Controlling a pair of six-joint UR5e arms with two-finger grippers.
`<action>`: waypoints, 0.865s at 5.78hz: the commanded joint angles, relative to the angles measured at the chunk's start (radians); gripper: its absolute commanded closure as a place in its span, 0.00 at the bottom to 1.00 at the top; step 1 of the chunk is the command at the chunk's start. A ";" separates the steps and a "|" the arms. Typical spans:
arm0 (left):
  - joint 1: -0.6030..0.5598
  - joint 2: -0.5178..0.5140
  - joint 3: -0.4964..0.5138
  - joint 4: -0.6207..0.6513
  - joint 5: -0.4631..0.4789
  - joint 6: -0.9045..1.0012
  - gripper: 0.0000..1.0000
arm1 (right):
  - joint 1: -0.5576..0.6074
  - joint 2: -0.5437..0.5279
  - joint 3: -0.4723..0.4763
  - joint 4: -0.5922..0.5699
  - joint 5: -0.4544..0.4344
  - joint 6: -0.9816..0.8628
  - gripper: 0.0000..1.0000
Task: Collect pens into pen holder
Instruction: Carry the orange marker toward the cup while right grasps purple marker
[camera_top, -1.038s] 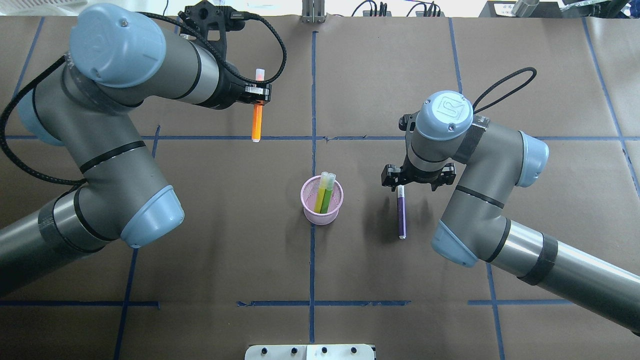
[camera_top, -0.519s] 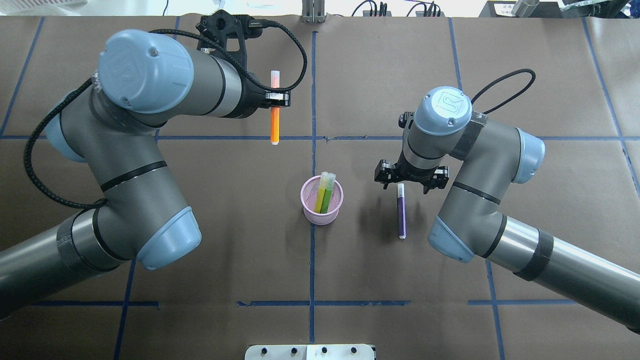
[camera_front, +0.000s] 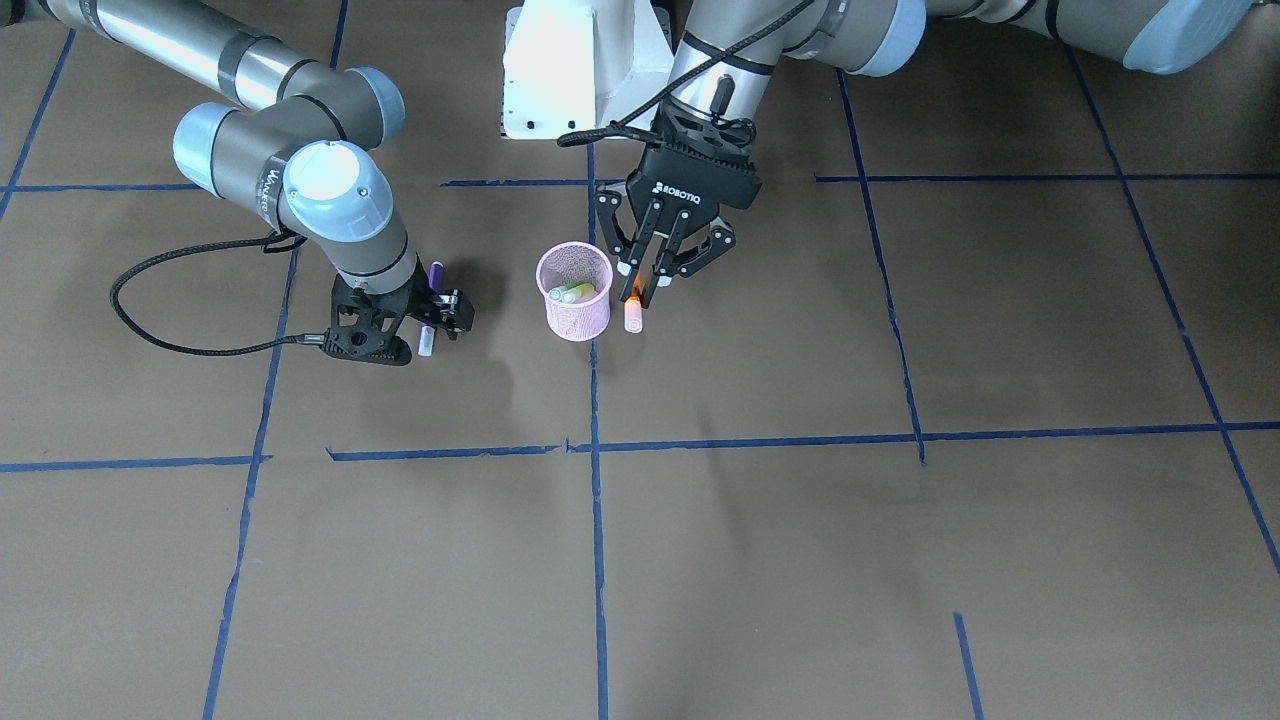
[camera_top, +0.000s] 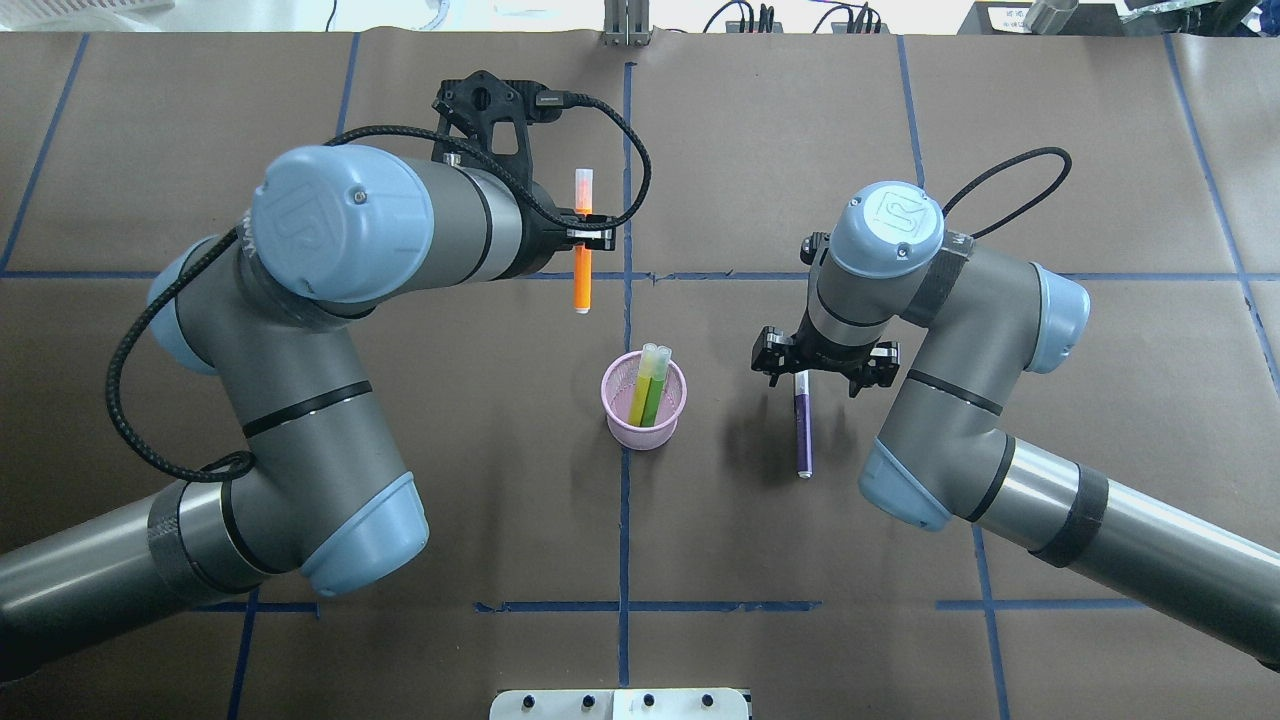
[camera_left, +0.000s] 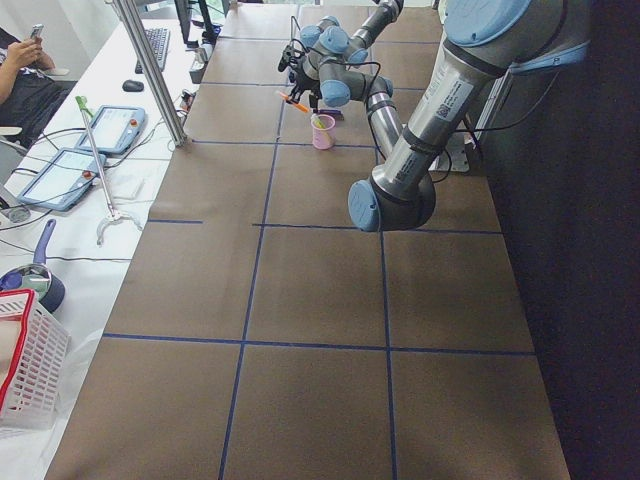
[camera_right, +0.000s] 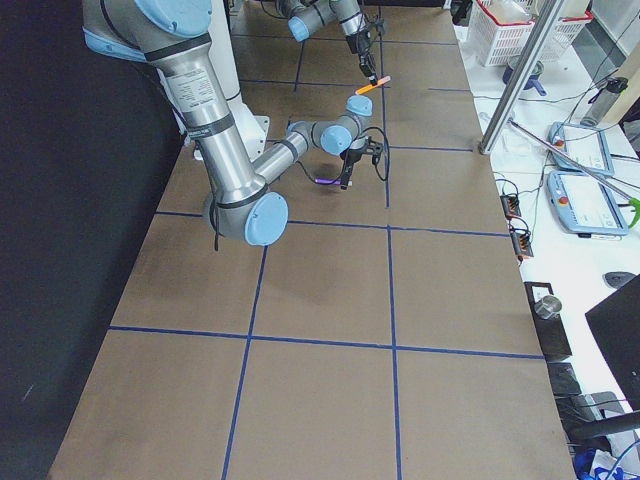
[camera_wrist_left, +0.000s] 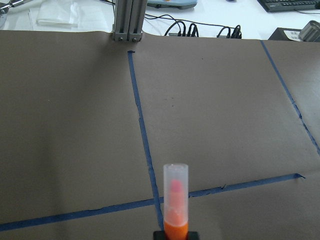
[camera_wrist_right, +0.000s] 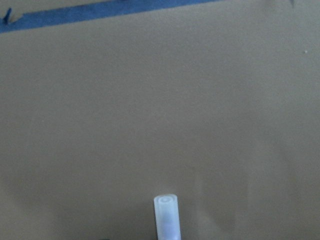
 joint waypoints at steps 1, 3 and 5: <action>0.014 0.007 0.004 -0.059 0.044 -0.050 1.00 | -0.017 -0.001 0.003 0.001 0.008 0.010 0.00; 0.098 0.069 0.010 -0.239 0.182 -0.054 1.00 | -0.025 -0.003 0.001 0.001 0.008 0.009 0.00; 0.206 0.129 0.027 -0.370 0.328 -0.052 1.00 | -0.025 -0.003 0.003 0.001 0.008 0.009 0.00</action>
